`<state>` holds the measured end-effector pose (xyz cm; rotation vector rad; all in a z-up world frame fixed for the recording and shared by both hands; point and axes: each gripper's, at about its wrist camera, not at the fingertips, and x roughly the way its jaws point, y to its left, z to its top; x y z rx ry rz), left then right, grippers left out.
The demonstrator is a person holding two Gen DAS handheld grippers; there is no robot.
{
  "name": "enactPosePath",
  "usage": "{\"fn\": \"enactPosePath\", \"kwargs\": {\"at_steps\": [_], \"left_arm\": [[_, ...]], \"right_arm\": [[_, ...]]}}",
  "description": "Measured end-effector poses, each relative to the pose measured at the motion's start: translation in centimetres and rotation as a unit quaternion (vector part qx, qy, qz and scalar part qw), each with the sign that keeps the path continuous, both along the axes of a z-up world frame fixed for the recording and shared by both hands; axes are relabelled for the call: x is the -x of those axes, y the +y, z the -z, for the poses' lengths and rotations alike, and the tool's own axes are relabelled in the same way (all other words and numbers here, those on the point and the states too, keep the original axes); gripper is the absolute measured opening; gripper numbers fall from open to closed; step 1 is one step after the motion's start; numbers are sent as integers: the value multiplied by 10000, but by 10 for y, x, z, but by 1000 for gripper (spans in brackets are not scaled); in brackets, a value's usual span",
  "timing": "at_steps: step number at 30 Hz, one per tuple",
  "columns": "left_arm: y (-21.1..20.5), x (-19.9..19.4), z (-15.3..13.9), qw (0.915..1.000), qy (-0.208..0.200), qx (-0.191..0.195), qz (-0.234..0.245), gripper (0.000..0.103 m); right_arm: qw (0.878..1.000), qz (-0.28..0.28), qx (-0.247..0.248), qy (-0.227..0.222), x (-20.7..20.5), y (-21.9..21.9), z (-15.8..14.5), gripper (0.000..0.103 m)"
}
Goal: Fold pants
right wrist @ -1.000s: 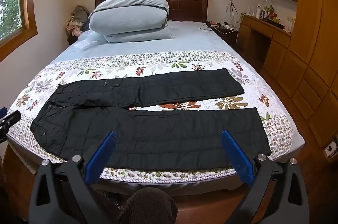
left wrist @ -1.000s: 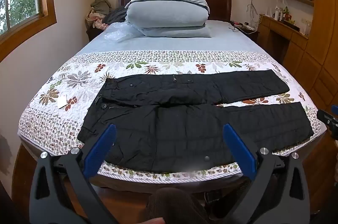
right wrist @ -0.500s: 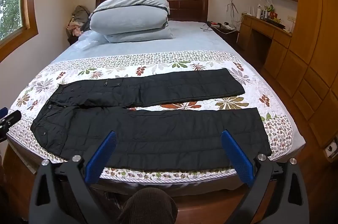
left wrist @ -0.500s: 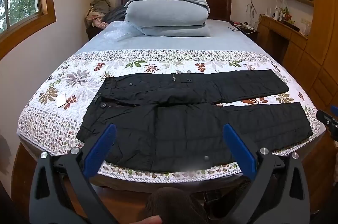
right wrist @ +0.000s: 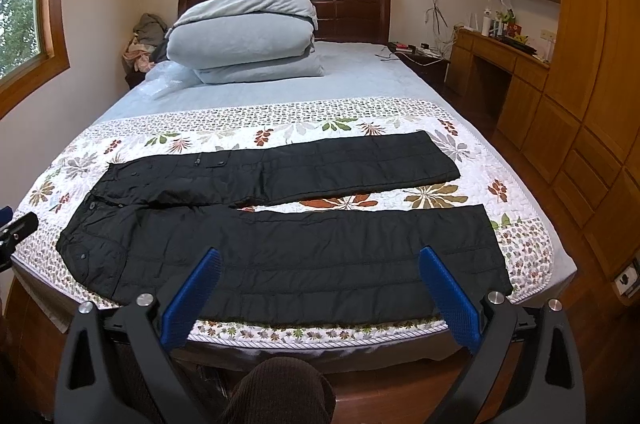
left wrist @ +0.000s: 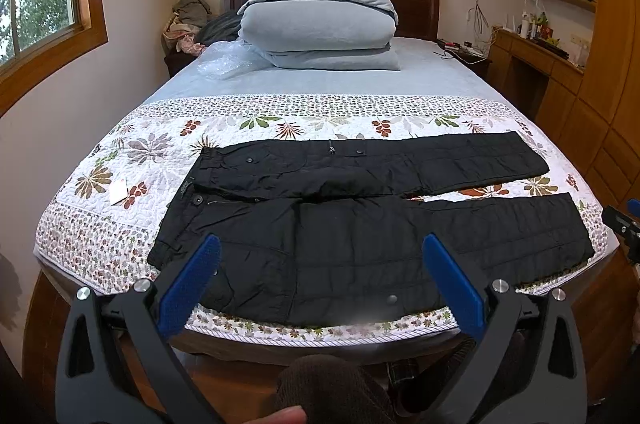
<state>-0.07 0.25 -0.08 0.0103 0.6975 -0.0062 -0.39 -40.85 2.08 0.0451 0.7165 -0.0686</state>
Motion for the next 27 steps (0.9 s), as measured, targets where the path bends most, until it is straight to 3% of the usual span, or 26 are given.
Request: {"fn": "enactPosePath", "kwargs": {"at_steps": [27], "left_arm": [[-2,-1,-2,10000,-9,-38,15,101]], "right_arm": [[10000,2,-20,-41,1,-1,-2,100]]}}
